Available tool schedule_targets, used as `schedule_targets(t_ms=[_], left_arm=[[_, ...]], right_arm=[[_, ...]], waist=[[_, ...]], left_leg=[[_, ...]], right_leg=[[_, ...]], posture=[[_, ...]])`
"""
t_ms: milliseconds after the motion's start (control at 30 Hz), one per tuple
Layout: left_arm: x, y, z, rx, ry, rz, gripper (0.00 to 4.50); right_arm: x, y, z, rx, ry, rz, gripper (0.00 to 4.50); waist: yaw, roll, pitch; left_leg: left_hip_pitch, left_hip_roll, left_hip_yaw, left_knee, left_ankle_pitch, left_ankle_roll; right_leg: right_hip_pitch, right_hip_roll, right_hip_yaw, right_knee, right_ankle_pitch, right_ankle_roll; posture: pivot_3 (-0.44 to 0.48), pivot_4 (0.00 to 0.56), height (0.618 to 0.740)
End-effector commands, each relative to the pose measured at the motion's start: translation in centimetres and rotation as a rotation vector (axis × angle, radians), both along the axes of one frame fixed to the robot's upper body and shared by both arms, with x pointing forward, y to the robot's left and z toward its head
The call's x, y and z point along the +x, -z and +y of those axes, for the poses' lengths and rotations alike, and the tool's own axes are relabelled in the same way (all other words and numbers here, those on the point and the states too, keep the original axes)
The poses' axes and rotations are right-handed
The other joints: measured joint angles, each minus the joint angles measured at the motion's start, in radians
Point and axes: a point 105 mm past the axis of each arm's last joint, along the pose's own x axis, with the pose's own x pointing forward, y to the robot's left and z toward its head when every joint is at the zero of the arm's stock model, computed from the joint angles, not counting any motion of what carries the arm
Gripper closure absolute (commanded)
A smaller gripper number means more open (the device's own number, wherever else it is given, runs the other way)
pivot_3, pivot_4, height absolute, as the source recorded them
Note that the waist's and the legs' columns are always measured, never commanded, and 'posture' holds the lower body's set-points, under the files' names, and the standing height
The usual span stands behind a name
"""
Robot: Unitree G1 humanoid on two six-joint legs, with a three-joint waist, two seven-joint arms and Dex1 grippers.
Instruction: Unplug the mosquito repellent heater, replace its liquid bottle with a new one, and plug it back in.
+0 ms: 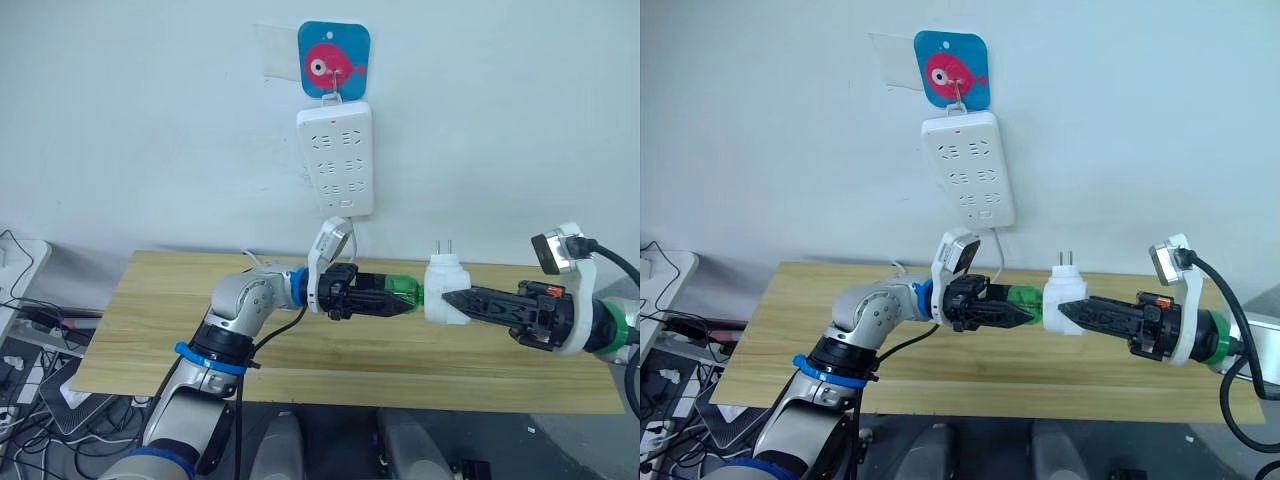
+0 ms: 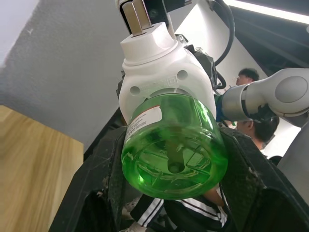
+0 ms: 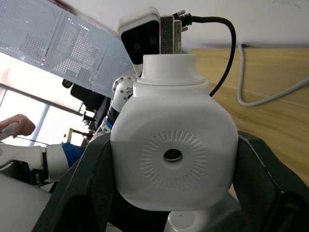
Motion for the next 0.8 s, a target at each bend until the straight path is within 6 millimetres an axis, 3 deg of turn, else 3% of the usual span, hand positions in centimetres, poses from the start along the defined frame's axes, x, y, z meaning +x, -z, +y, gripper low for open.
schedule_targets(t_ms=[33, 367, 400, 500, 800], left_arm=[[-0.8, -1.0, -0.8, -0.032, 0.052, -0.043, 2.2], [-0.8, -0.7, -0.5, -0.023, 0.054, -0.045, 2.2], [-0.8, -0.7, -0.5, -0.023, 0.053, -0.045, 2.2], [-0.6, -0.7, -0.6, -0.024, 0.049, -0.046, 2.2], [-0.3, -0.7, -0.7, -0.027, 0.034, -0.044, 2.2]], right_arm=[[-0.2, -0.4, 1.1, -0.015, -0.024, -0.025, 1.54], [-0.3, -0.5, 1.5, -0.018, -0.059, -0.026, 1.54], [-0.4, -0.6, 1.5, -0.018, -0.069, -0.023, 0.81], [-0.8, -0.6, 1.4, -0.018, -0.096, -0.02, 0.06], [-1.3, -0.7, 1.5, -0.031, -0.135, -0.01, 0.06]], waist=[[0.0, 0.0, 0.0], [0.0, 0.0, 0.0], [0.0, 0.0, 0.0], [0.0, 0.0, 0.0], [0.0, 0.0, 0.0]], left_leg=[[0.0, 0.0, 0.0, 0.0, 0.0, 0.0], [0.0, 0.0, 0.0, 0.0, 0.0, 0.0], [0.0, 0.0, 0.0, 0.0, 0.0, 0.0], [0.0, 0.0, 0.0, 0.0, 0.0, 0.0], [0.0, 0.0, 0.0, 0.0, 0.0, 0.0]], right_leg=[[0.0, 0.0, 0.0, 0.0, 0.0, 0.0], [0.0, 0.0, 0.0, 0.0, 0.0, 0.0], [0.0, 0.0, 0.0, 0.0, 0.0, 0.0], [0.0, 0.0, 0.0, 0.0, 0.0, 0.0], [0.0, 0.0, 0.0, 0.0, 0.0, 0.0]], posture=[[-0.107, 0.194, 0.74], [-0.106, 0.201, 0.74], [-0.106, 0.201, 0.74], [-0.104, 0.2, 0.74], [-0.104, 0.205, 0.74]])
